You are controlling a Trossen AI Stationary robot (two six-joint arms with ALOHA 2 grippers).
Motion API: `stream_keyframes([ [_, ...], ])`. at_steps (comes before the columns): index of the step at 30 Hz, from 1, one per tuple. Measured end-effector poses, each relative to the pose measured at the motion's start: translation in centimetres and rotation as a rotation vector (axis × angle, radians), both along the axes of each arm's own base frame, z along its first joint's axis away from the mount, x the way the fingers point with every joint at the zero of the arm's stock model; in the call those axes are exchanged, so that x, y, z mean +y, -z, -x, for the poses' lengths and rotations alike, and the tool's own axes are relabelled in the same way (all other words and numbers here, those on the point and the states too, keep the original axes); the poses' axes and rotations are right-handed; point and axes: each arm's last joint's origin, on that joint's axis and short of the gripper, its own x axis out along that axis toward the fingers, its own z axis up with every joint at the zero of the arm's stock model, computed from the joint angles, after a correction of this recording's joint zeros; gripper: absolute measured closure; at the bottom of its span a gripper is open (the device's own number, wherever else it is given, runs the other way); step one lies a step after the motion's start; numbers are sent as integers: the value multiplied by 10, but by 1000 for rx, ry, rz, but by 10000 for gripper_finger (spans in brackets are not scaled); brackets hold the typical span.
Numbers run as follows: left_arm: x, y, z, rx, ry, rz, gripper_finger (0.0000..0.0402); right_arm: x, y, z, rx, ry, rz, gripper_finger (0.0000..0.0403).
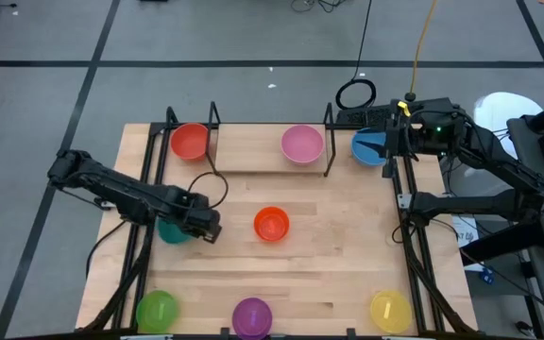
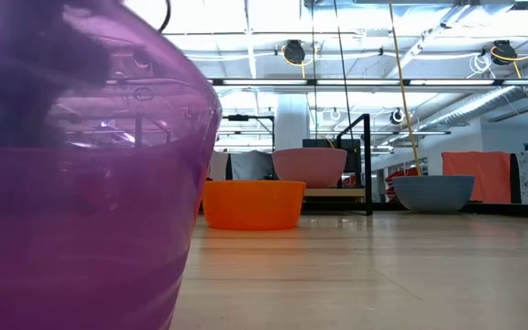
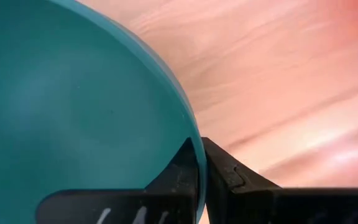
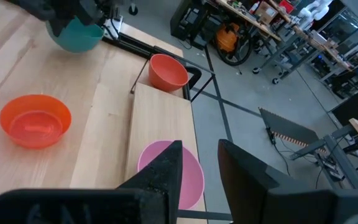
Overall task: Place and stack bowls onto a shelf
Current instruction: Stack the dark green bowl on top of the pink bowl on the shelf
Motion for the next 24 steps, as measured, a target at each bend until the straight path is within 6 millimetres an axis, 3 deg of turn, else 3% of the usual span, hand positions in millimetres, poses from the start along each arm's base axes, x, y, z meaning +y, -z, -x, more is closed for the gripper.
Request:
stream_keyframes([
  [7,17,-64,-28,-254,76,-120,397,0,0,0,0,0,0,305],
  [14,49,-122,-42,-446,136,-257,397,0,0,-1,-31,43,-102,305],
  [21,65,-152,-59,-554,282,-366,397,-2,2,-4,-39,68,-162,305],
  [24,71,-148,-73,-517,399,-378,397,-2,2,-5,-24,52,-124,305],
])
